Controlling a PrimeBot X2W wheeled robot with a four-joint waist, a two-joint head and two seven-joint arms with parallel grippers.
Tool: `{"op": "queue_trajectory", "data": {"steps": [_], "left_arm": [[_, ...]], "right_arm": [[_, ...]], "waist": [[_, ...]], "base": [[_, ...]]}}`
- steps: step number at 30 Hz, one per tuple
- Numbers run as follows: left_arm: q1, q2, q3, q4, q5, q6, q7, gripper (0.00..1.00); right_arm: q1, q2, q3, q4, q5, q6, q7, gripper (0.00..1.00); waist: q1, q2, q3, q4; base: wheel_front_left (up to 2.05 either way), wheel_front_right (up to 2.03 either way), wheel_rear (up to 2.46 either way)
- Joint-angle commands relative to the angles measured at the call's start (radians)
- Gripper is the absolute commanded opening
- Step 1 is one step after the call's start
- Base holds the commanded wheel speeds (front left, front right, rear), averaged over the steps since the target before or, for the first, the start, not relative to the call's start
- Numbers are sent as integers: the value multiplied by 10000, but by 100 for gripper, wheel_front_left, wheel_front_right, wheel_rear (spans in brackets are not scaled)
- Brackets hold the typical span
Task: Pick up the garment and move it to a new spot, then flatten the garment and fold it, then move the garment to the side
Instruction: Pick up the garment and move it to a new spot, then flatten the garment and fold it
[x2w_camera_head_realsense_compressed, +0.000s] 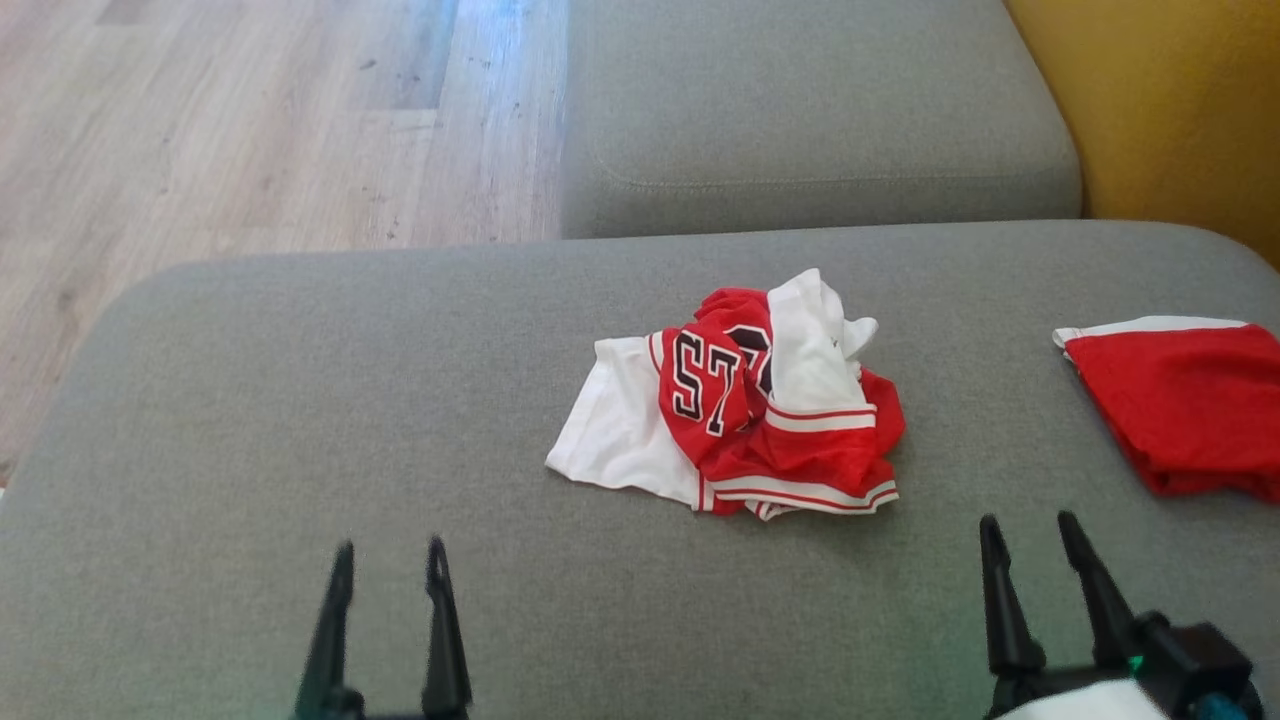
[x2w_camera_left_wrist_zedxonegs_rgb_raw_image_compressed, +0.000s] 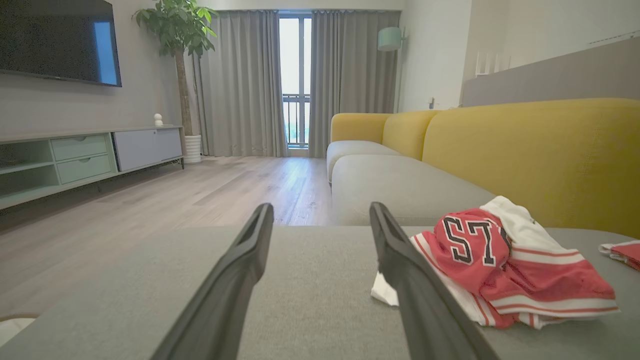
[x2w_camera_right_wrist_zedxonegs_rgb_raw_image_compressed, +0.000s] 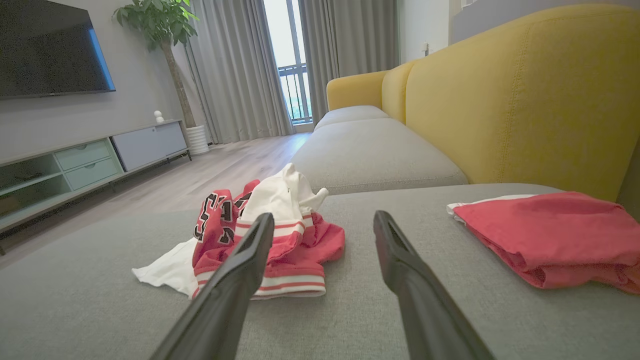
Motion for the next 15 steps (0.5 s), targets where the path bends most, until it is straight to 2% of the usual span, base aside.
{"op": "queue_trajectory", "data": {"steps": [1, 15], "left_arm": [[-173, -122, 201, -410, 62, -44, -79, 100], [296, -178, 328, -346, 428, -395, -79, 100]], "right_arm": [[-170, -24, 188, -377, -82, 69, -110, 100], [114, 4, 394, -270, -237, 69, -111, 100]], "waist": [[1, -1, -62, 21], [1, -1, -259, -72]], "base": [[0, 0, 0], [0, 0, 0]]}}
